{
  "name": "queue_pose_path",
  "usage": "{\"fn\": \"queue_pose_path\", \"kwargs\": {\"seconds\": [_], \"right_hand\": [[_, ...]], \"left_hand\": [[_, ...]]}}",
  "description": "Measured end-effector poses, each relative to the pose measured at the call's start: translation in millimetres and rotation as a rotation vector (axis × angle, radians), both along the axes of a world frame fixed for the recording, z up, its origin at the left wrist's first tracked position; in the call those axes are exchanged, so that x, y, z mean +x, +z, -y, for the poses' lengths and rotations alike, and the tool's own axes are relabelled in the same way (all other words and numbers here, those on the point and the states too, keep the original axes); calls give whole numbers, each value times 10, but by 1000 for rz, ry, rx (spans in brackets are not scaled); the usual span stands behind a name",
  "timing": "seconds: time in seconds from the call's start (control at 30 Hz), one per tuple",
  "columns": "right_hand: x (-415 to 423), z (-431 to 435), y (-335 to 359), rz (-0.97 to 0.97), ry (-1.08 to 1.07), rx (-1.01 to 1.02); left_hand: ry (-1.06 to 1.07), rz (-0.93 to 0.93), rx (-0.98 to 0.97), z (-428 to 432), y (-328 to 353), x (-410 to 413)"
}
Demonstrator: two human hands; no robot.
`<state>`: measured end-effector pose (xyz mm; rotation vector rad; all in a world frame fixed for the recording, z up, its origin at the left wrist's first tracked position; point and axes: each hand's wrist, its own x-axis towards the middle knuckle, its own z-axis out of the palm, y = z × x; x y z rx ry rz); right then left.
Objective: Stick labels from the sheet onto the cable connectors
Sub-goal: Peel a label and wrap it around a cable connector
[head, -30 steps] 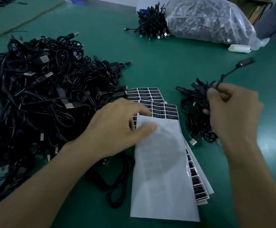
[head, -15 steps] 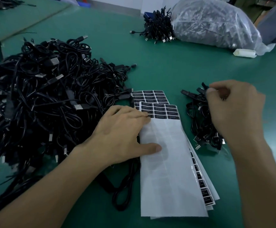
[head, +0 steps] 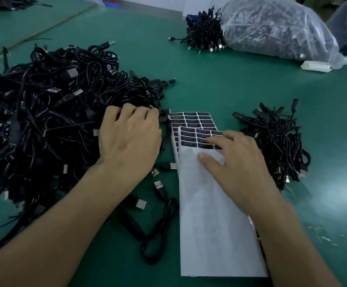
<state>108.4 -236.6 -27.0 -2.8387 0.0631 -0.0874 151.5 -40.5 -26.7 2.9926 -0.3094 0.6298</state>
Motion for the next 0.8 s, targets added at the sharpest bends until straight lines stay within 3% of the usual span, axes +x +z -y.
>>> {"fn": "queue_pose_path", "kwargs": {"seconds": [0.1,0.27,0.4,0.67,0.8], "right_hand": [[-33,26,-15,-95,22,42],[-58,5,-23,-36,87,197],[-51,9,-49,-22,-10,243],[-24,7,-65,6,-56,299],[-23,-16,-65,89,-43,341]], "left_hand": [[52,1,75,24,-46,32],[104,27,163,28,-62,77],[78,51,123,22,-88,73],[-156,291,-243,8,-61,-4],[-356,438,-531,20,20,-25]]}}
